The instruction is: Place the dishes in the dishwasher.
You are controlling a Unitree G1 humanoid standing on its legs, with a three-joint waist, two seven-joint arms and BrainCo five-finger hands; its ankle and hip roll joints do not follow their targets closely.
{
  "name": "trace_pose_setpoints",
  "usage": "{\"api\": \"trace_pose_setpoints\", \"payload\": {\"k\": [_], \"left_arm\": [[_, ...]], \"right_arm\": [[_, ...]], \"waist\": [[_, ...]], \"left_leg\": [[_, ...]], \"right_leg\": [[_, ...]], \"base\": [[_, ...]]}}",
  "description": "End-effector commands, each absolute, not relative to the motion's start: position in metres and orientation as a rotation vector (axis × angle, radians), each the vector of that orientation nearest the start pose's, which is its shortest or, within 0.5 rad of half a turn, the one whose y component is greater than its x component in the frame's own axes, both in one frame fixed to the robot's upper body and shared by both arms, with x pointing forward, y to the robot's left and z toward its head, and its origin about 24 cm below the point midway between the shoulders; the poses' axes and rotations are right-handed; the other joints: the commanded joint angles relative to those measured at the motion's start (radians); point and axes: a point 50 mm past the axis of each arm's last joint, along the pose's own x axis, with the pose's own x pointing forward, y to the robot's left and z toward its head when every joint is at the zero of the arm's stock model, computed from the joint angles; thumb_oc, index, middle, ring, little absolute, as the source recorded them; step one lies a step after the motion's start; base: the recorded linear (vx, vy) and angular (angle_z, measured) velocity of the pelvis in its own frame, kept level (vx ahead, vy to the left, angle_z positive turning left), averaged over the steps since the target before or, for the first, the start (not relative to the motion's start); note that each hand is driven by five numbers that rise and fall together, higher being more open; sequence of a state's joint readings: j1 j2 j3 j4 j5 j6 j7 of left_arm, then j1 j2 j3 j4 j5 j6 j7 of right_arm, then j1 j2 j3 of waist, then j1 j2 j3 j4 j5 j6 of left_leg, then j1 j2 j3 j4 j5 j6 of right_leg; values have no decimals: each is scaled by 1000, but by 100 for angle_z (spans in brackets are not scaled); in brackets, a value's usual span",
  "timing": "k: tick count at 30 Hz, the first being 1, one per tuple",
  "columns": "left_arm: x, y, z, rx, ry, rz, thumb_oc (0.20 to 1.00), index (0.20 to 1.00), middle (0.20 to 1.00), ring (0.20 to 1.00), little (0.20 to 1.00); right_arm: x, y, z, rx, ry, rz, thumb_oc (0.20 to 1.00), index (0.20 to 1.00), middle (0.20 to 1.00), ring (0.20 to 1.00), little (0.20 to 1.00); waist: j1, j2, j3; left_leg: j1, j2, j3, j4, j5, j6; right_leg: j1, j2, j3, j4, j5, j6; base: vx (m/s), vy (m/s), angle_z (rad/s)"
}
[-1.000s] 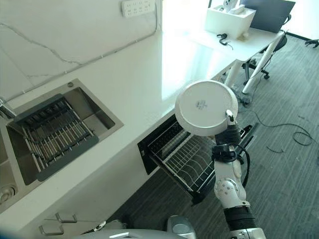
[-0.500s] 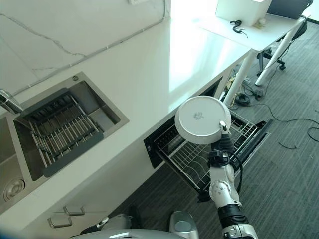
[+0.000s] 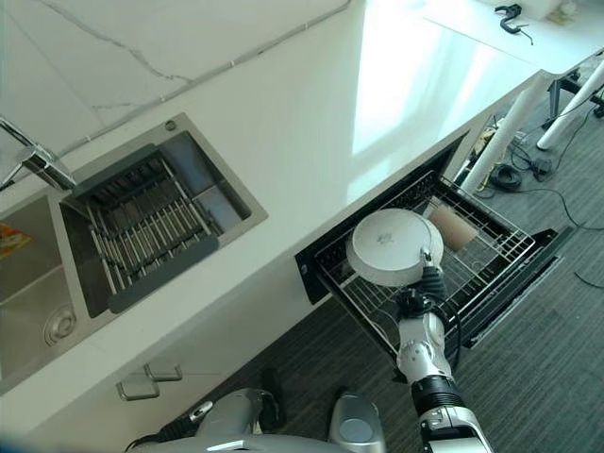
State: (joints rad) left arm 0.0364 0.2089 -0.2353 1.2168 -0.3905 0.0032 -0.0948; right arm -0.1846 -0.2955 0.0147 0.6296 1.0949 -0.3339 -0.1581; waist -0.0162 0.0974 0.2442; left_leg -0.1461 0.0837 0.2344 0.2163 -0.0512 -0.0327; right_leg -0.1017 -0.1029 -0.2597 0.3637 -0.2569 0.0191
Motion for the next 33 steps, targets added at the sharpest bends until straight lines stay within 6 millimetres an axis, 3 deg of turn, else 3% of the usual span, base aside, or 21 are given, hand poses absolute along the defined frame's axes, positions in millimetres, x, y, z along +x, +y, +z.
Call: {"api": "trace_pose_setpoints", "payload": {"k": [1,6,7,8,9,13,14,19,20,23,33], "left_arm": [[79,210,-167,-86,1248,73,1000,1000,1000,1000,1000],[94,216,-163,-76,1222,57,1000,1000,1000,1000,1000],[94,216,-163,-76,1222,57,1000,1000,1000,1000,1000],[102,221,-160,-69,1209,57,1000,1000,1000,1000,1000],[104,222,-160,-68,1204,58,1000,1000,1000,1000,1000],[115,233,-154,-64,1166,78,1000,1000,1000,1000,1000],[115,233,-154,-64,1165,78,1000,1000,1000,1000,1000],[130,242,-147,-51,1131,70,1000,1000,1000,1000,1000],[130,242,-147,-51,1131,70,1000,1000,1000,1000,1000],[143,248,-140,-39,1099,64,1000,1000,1000,1000,1000],[183,248,-123,-26,1009,56,1000,1000,1000,1000,1000]], "right_arm": [[291,-256,29,639,-107,-446,200,200,200,200,200],[318,-264,69,285,-146,-484,200,200,200,200,200],[318,-264,69,285,-146,-484,200,200,200,200,200],[331,-268,90,73,-173,-505,200,200,200,200,200],[334,-269,95,23,-179,-515,200,200,200,200,200],[347,-270,128,-444,-261,-513,200,200,200,200,200],[347,-270,128,-450,-263,-512,200,200,200,200,200],[358,-265,135,-831,-255,-437,200,200,200,200,200],[358,-265,135,-831,-255,-437,200,200,200,200,200],[367,-259,135,-1098,-240,-371,200,200,200,200,200],[381,-248,124,-1527,-190,-369,200,200,200,200,200]], "waist": [[24,-29,4],[45,-25,36],[45,-25,36],[55,-25,54],[57,-25,59],[73,-18,98],[73,-18,99],[86,-11,125],[86,-11,125],[104,-3,146],[159,28,213]], "left_leg": [[-14,-16,-81,84,-79,-23],[-43,-18,-95,84,-70,-27],[-43,-18,-95,84,-70,-27],[-56,-19,-99,84,-67,-28],[-60,-18,-100,84,-66,-28],[-93,-19,-110,84,-57,-28],[-93,-19,-110,84,-57,-27],[-119,-25,-120,84,-51,-24],[-119,-25,-120,84,-51,-24],[-139,-30,-132,84,-46,-20],[-184,-59,-172,84,-38,5]], "right_leg": [[36,-31,-57,-64,90,28],[16,-33,-72,-64,96,29],[16,-33,-72,-64,96,29],[6,-33,-77,-64,99,29],[3,-33,-78,-64,100,29],[-26,-29,-83,-64,108,31],[-26,-29,-83,-64,108,31],[-50,-28,-83,-64,115,34],[-50,-28,-83,-64,115,34],[-67,-28,-90,-64,122,39],[-114,-28,-95,-17,104,51]], "base": [[-2,19,7],[-41,3,5],[-106,0,13],[-76,4,10],[-102,8,4],[-94,17,5],[-61,16,5],[-42,-2,4],[-49,-14,2],[-49,-18,8],[-34,-21,5]]}}
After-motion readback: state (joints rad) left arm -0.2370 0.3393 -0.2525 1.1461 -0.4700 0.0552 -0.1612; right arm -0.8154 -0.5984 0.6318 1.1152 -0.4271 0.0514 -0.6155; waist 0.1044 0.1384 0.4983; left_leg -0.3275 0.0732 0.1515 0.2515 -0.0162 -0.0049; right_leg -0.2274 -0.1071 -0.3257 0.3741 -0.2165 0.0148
